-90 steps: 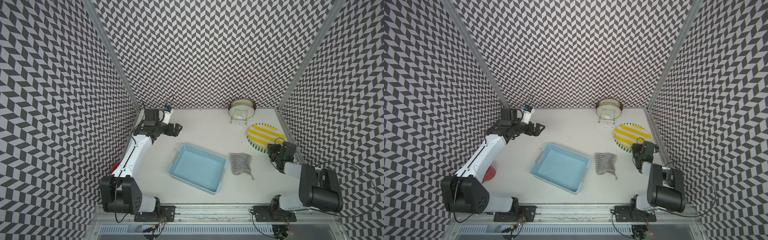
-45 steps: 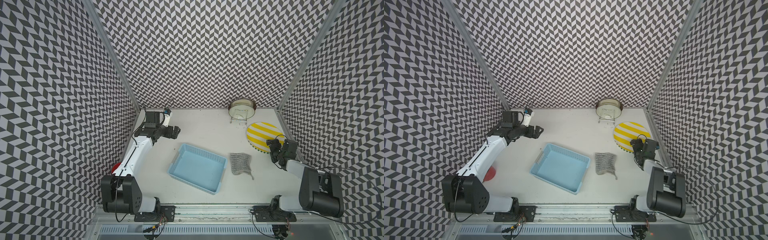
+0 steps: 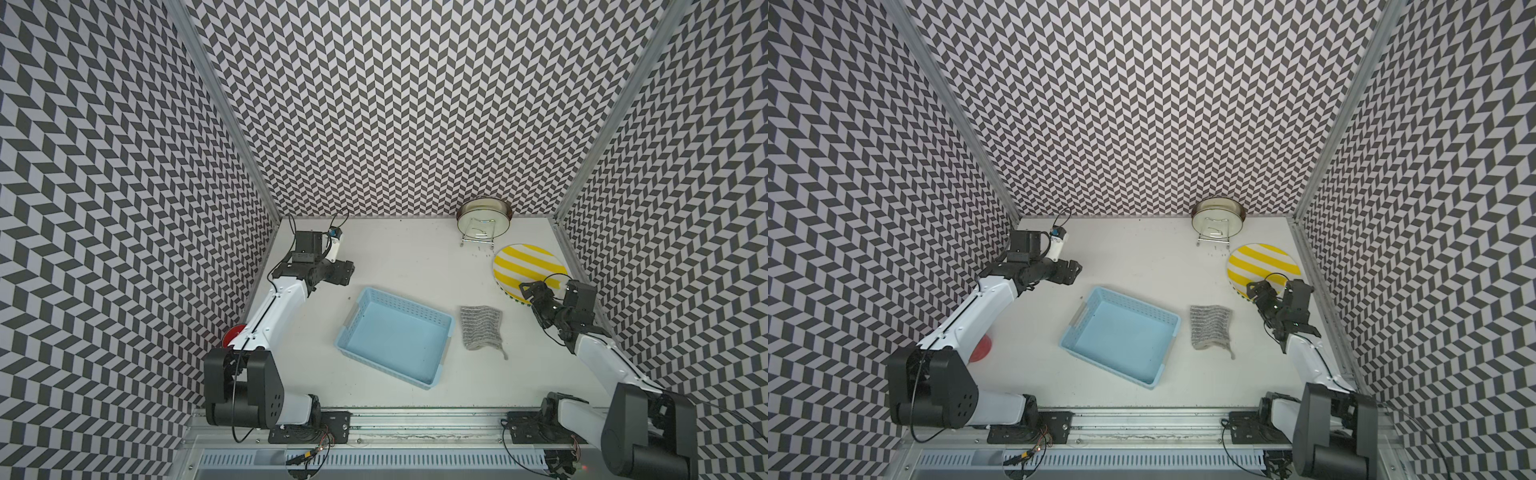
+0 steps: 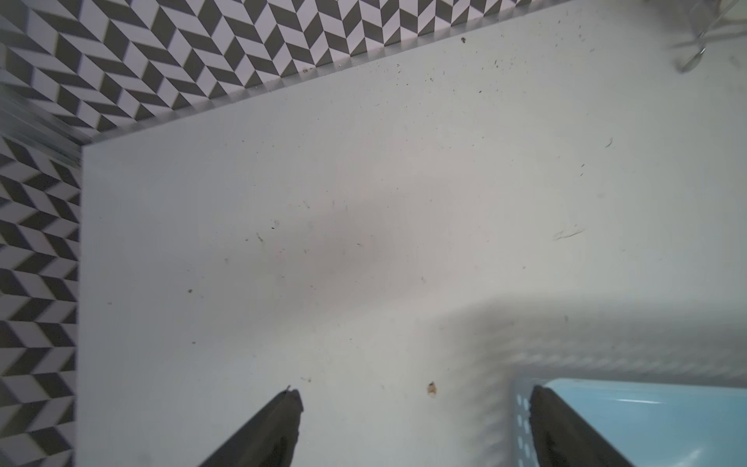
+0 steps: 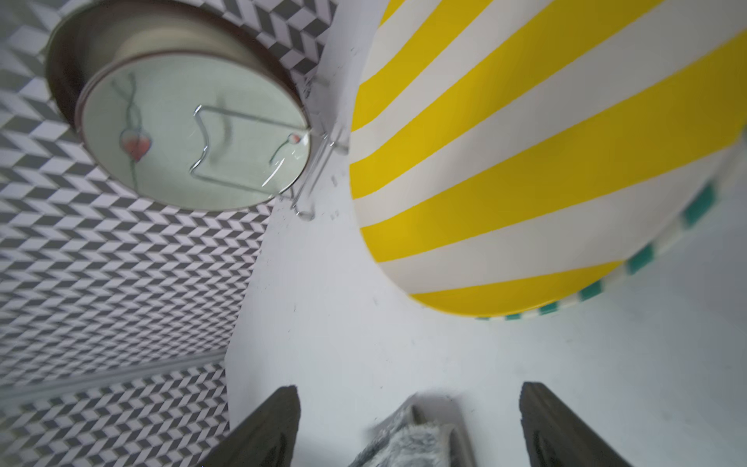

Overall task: Wipe the wet plate dry
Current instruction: Adjust the bin at the center of the board.

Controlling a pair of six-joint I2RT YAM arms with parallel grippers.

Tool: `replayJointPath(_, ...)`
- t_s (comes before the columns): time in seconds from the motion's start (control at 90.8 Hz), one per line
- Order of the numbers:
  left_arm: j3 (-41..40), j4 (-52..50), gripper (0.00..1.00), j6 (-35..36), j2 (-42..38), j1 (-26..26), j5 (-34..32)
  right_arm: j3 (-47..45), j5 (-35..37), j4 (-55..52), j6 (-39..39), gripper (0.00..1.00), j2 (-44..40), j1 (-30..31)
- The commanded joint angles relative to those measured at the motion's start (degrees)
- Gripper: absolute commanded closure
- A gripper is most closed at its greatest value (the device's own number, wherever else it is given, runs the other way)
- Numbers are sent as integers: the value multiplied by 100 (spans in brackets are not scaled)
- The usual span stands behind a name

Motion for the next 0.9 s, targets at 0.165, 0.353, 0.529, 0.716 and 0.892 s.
replayJointPath(0.165, -521, 441, 75, 210, -190, 56, -841, 1086, -612, 123, -1637, 22, 69, 3200)
replayJointPath(0.353, -771, 519, 76, 167, -123, 65, -1012, 1841, -616, -605, -2656, 31, 898, 4820)
replayJointPath(0.529, -790, 525, 73, 121, -147, 66, -885, 2605, -154, -1370, -3037, 39, 2053, 5637)
replayJointPath(0.716, -767, 531, 72, 101, -174, 65, -841, 3283, 1205, -1857, -2825, 37, 2833, 5655)
replayJointPath(0.892, -826, 457, 71, 141, -234, 65, -377, 3988, 1944, -2040, -2661, 33, 3525, 5383)
